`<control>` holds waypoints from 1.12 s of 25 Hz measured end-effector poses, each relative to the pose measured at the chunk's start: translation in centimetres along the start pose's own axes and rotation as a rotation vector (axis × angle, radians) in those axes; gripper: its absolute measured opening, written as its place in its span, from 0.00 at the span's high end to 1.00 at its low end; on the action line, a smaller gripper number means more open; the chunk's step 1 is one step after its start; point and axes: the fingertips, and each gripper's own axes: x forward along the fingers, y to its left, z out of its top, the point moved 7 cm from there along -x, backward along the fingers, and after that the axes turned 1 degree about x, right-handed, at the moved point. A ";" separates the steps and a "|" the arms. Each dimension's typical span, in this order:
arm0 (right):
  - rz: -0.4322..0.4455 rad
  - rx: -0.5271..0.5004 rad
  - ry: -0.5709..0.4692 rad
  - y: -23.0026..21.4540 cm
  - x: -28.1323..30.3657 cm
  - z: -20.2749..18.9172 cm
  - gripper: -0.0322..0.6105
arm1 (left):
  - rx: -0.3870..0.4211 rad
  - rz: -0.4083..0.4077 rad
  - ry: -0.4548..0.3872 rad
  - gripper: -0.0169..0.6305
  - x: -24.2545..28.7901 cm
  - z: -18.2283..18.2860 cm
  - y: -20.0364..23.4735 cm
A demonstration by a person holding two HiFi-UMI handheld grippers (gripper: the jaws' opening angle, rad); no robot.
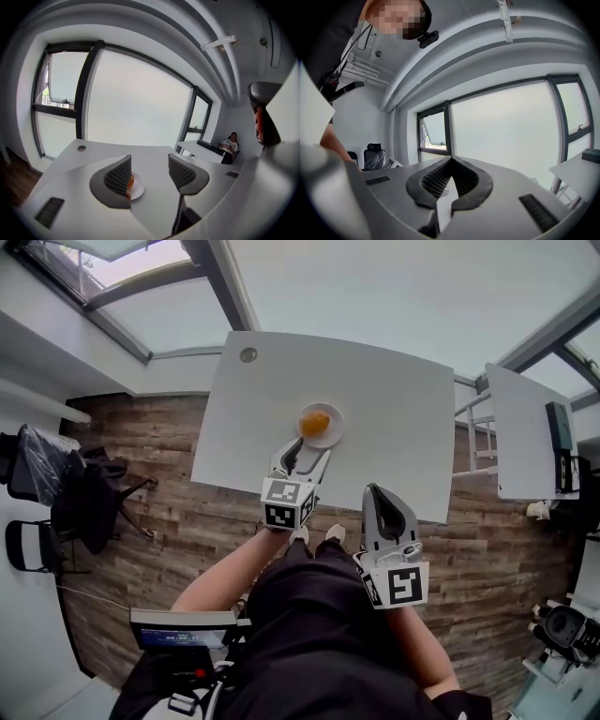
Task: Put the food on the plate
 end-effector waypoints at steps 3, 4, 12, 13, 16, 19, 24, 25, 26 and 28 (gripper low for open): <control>0.005 0.001 0.007 -0.2 -0.1 -0.3 0.95 | 0.021 0.006 -0.035 0.58 -2.0 0.5 -0.9; 0.007 0.001 0.007 -0.3 -0.1 -0.2 0.95 | 0.025 0.007 -0.043 0.58 -2.6 0.7 -1.2; 0.051 -0.020 0.019 0.6 0.6 -0.2 0.95 | 0.019 0.007 -0.111 0.58 -6.8 1.7 -2.3; 0.057 -0.024 0.020 0.6 0.6 -0.1 0.95 | 0.028 0.004 -0.123 0.59 -7.2 1.9 -2.5; 0.069 -0.031 0.020 1.2 0.6 -0.1 0.95 | 0.013 -0.024 -0.168 0.68 -8.7 2.0 -2.6; 0.077 -0.029 0.019 1.7 0.9 -0.1 0.95 | -0.038 -0.010 -0.193 0.71 -9.9 1.7 -2.0; 0.095 -0.026 0.013 2.4 1.1 -0.1 0.95 | -0.022 0.014 -0.220 0.75 -12.1 1.8 -2.7; 0.096 -0.023 0.012 2.7 1.1 -0.1 0.95 | -0.022 0.014 -0.233 0.75 -12.7 1.9 -2.8; 0.097 -0.020 0.009 3.0 1.1 0.0 0.95 | -0.022 0.018 -0.247 0.75 -13.4 2.0 -2.9; 0.100 -0.014 0.001 3.5 1.0 0.2 0.95 | -0.016 0.030 -0.271 0.81 -14.7 2.0 -3.1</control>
